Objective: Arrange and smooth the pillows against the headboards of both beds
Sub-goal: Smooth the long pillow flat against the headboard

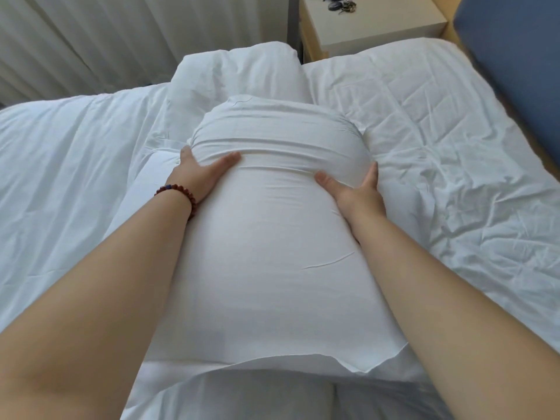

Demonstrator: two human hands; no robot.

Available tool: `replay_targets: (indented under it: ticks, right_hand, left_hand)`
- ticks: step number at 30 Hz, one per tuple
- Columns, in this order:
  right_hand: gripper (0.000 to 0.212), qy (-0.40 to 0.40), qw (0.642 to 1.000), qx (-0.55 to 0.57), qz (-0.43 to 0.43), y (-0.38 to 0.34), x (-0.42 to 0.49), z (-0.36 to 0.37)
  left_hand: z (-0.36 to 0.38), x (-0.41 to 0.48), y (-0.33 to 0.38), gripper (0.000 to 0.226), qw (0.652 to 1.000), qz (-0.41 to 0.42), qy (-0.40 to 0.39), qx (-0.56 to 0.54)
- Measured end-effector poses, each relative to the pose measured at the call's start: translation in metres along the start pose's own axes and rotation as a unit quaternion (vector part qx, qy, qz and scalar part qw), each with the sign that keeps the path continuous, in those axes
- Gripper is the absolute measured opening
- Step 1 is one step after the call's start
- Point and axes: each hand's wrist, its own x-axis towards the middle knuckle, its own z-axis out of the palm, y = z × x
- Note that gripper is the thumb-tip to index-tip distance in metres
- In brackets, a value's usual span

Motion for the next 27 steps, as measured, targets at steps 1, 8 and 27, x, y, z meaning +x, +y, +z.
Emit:
replay_targets:
  ticks: [1,8,27]
  right_hand:
    - [0.139,-0.006,1.000,0.015,0.002,0.000,0.000,-0.002]
    - [0.144,-0.018,0.994,0.110,-0.007,0.008,-0.021,-0.023]
    - [0.115,0.125,0.953,0.140,-0.236,0.074,-0.206,-0.189]
  left_hand:
    - [-0.001,-0.002,0.000,0.129,1.000,-0.015,0.001,-0.004]
    - [-0.009,-0.037,0.000,0.114,0.998,-0.008,0.024,-0.061]
    - [0.006,-0.239,0.012,0.090,0.943,0.137,-0.030,-0.301]
